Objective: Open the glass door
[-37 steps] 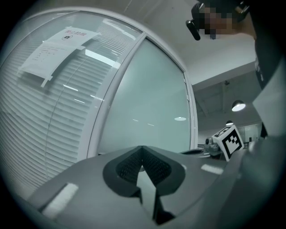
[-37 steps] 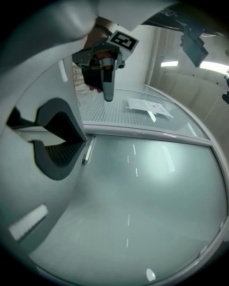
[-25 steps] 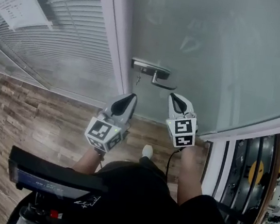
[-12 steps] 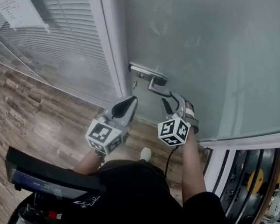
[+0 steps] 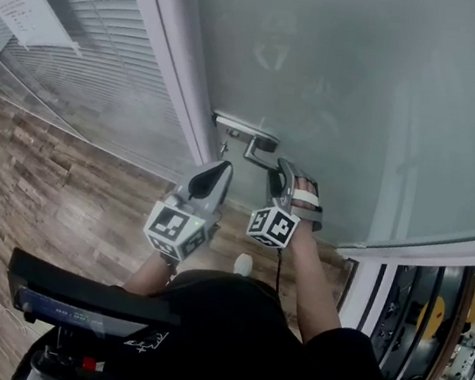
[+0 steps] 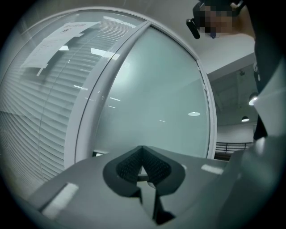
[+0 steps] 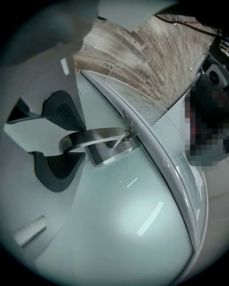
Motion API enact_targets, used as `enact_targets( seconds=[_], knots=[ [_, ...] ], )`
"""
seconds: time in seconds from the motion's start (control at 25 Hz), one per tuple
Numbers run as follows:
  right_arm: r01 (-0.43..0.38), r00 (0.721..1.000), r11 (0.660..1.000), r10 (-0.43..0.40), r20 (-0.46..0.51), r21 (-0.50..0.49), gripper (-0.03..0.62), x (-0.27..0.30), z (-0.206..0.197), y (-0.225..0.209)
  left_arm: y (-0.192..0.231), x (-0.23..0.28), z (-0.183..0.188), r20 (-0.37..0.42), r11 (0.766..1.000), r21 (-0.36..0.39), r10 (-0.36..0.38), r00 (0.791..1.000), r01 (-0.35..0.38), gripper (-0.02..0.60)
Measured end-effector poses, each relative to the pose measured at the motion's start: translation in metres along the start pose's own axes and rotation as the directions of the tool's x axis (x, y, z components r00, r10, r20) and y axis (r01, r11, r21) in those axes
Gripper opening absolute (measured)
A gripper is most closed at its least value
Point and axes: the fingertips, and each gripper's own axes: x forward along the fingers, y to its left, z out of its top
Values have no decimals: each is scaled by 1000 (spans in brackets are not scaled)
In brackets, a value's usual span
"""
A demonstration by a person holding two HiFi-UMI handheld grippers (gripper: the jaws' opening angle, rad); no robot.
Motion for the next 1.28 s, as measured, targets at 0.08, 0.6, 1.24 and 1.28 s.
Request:
enact_targets(
  seconds=[0.08, 0.6, 1.24, 1.28],
  knots=[
    [20, 1000, 998, -20, 2, 57, 153, 0, 1, -1, 0, 3, -1, -2, 1000, -3, 4, 1000, -4, 0],
    [-225, 974, 726, 154, 164, 651, 161, 28, 0, 47, -3, 21, -20, -29, 1000, -5, 20, 999, -20, 0],
    [-327, 944, 762, 242, 222, 558, 143, 65, -2, 26, 4, 41, -15, 0, 994, 1, 106, 994, -106, 0],
    [-327, 945, 762, 244, 219, 559, 143, 69, -3, 24, 4, 42, -15, 1, 994, 3, 106, 994, -106, 0]
  ],
)
